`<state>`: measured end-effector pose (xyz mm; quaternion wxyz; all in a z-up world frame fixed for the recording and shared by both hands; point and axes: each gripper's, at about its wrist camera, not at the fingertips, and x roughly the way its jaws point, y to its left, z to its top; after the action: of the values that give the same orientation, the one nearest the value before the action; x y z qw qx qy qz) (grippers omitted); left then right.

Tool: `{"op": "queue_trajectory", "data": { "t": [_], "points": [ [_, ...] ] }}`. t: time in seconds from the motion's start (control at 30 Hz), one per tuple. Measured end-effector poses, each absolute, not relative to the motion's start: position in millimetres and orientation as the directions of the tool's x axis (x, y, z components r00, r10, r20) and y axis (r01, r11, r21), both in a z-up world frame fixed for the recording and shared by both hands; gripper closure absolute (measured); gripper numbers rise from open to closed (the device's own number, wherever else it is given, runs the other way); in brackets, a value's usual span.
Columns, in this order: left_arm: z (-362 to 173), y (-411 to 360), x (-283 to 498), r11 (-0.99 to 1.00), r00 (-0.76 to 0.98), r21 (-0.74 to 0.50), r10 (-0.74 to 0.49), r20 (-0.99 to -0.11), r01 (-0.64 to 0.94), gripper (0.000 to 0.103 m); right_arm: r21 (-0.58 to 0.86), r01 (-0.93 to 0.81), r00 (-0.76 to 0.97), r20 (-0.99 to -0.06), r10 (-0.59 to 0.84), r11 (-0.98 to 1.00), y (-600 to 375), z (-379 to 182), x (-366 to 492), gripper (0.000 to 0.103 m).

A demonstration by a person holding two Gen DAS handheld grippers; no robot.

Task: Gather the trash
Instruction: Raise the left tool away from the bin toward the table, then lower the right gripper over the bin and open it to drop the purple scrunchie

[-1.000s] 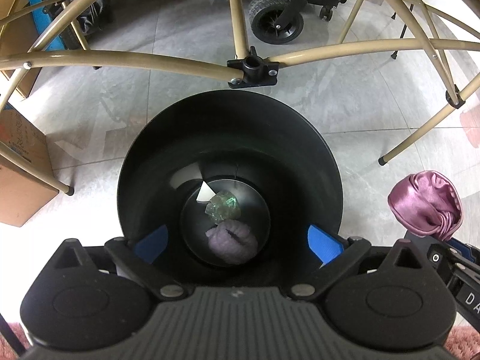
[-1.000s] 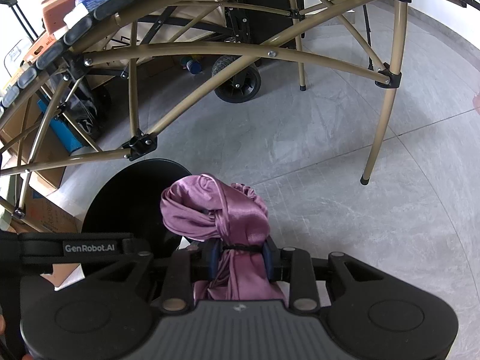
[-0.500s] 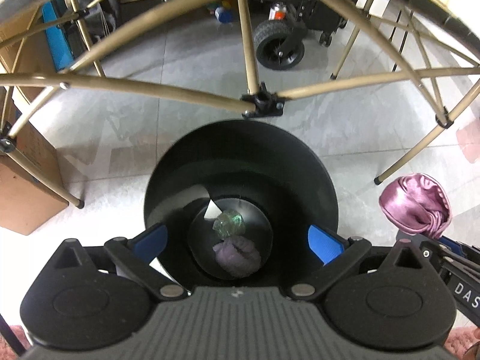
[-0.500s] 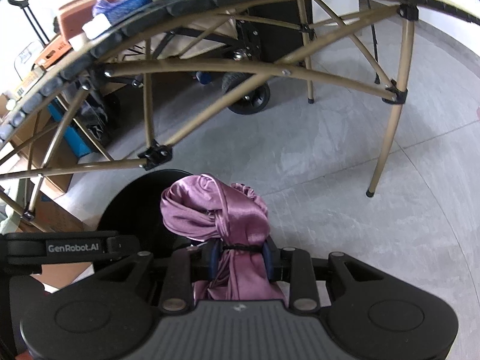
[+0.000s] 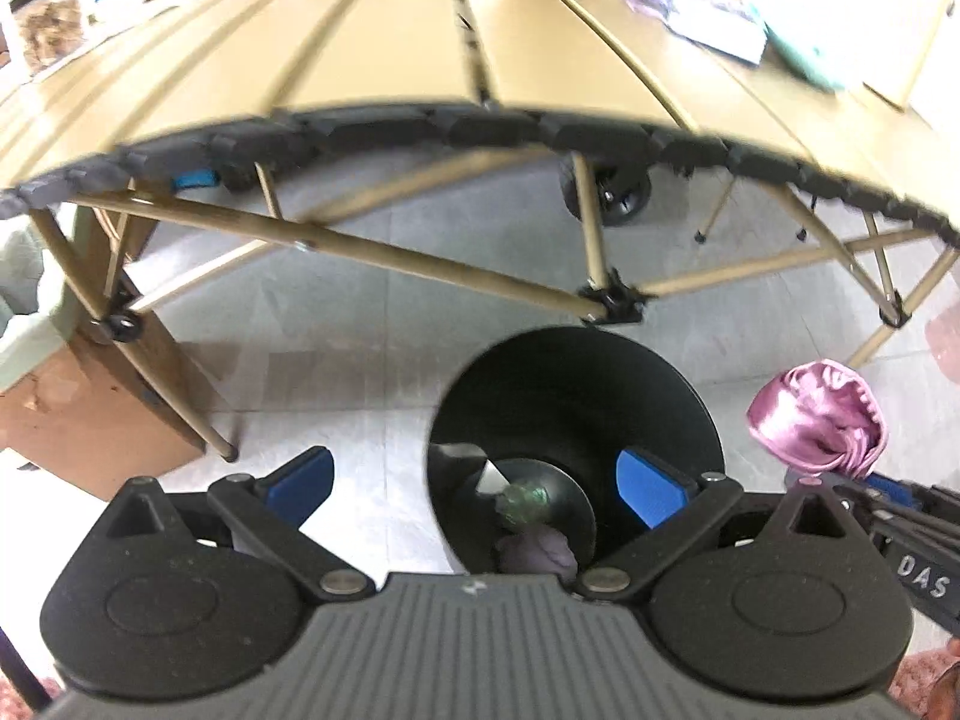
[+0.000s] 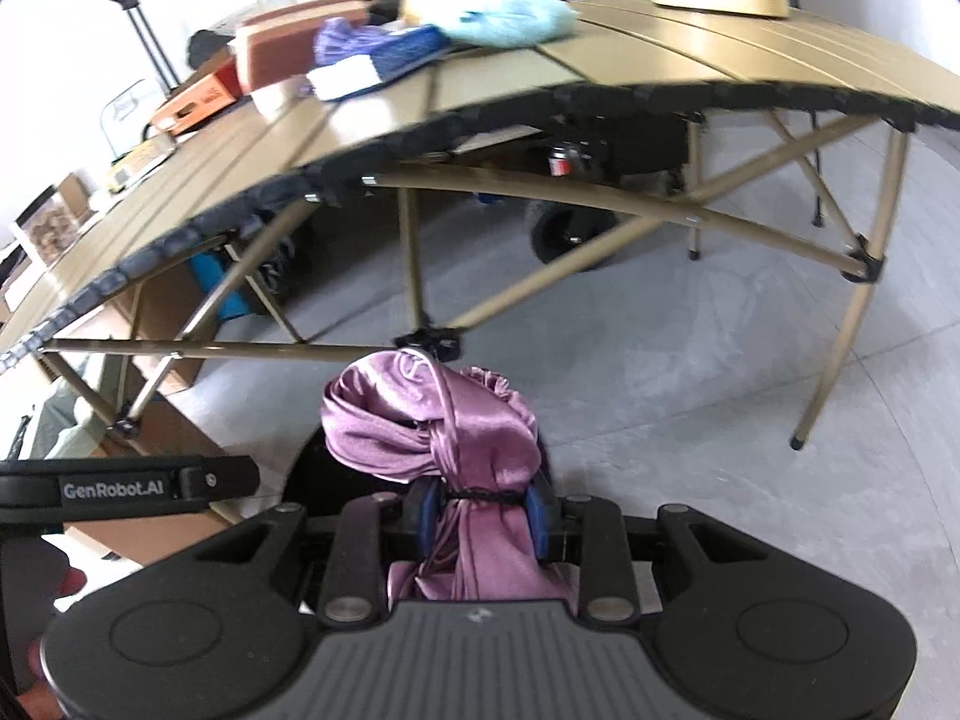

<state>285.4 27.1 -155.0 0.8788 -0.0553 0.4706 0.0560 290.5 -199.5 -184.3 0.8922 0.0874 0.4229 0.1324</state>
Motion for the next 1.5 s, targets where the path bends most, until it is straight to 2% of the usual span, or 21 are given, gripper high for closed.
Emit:
{"op": "queue_trajectory", "data": {
  "t": [0.23, 0.6, 1.5],
  "points": [
    [-137.5, 55.6, 275.7, 0.982, 0.582, -0.055, 0.063, -0.811, -0.183, 0.0, 0.263, -0.235, 0.582, -0.733, 0.352, 0.936, -164.8, -178.6, 293.7, 0.075],
    [-130.3, 92.5, 261.7, 0.973, 0.58, 0.007, 0.143, -0.802, -0.23, 0.0, 0.245, -0.289, 0.523, -0.769, 0.368, 0.925, -128.5, -183.8, 305.3, 0.075],
    [-165.8, 131.8, 267.6, 0.96, 0.463, -0.036, 0.1, -0.881, -0.277, 0.0, 0.109, -0.282, 0.393, -0.893, 0.218, 0.953, -78.5, -249.8, 350.4, 0.075]
  ]
}}
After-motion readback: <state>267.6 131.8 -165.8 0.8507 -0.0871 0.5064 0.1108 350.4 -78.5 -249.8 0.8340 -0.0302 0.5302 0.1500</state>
